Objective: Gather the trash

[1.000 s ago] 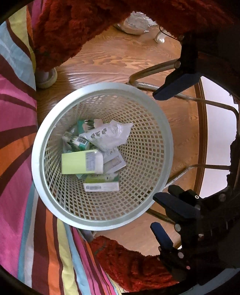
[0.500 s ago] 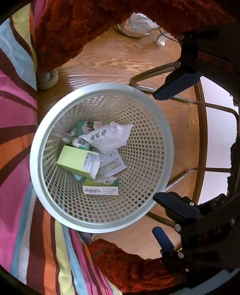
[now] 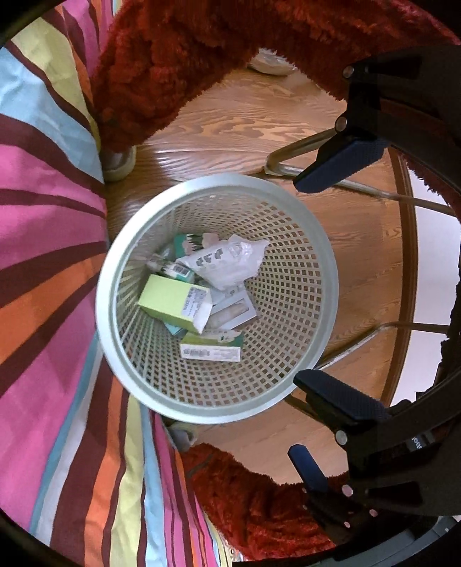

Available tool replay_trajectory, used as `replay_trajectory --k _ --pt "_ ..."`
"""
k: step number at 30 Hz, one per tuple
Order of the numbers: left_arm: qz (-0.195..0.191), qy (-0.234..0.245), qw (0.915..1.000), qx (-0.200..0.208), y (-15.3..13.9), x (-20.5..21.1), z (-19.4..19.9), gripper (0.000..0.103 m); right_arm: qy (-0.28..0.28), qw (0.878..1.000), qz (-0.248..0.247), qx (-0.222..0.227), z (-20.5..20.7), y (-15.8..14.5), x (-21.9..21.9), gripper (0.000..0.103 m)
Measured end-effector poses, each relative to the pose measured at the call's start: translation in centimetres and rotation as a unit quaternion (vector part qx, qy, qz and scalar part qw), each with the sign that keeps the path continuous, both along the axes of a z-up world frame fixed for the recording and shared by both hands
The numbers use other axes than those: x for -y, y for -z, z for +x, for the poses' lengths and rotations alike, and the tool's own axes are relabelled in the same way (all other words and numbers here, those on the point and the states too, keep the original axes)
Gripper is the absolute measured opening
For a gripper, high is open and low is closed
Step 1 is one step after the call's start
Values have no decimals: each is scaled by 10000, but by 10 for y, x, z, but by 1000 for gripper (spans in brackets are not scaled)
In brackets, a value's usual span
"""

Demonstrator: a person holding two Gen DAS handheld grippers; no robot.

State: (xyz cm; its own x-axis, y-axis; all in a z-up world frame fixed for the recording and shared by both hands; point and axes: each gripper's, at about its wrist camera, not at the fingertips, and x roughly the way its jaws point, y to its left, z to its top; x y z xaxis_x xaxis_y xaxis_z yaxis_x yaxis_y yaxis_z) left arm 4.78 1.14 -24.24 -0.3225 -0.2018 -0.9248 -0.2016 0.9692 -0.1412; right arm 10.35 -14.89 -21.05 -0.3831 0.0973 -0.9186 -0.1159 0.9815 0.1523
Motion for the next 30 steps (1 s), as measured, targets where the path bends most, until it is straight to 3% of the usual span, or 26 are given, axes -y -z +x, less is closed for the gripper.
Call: replay_trajectory --k 18,30 --pt "553 163 9899 1299 -69 -8 0 78 -103 9902 310 1357 0 -71 5 95" --pt "919 197 9649 2451 -125 -6 -3 78 -258 9694 507 2387 -4 -119 5 95"
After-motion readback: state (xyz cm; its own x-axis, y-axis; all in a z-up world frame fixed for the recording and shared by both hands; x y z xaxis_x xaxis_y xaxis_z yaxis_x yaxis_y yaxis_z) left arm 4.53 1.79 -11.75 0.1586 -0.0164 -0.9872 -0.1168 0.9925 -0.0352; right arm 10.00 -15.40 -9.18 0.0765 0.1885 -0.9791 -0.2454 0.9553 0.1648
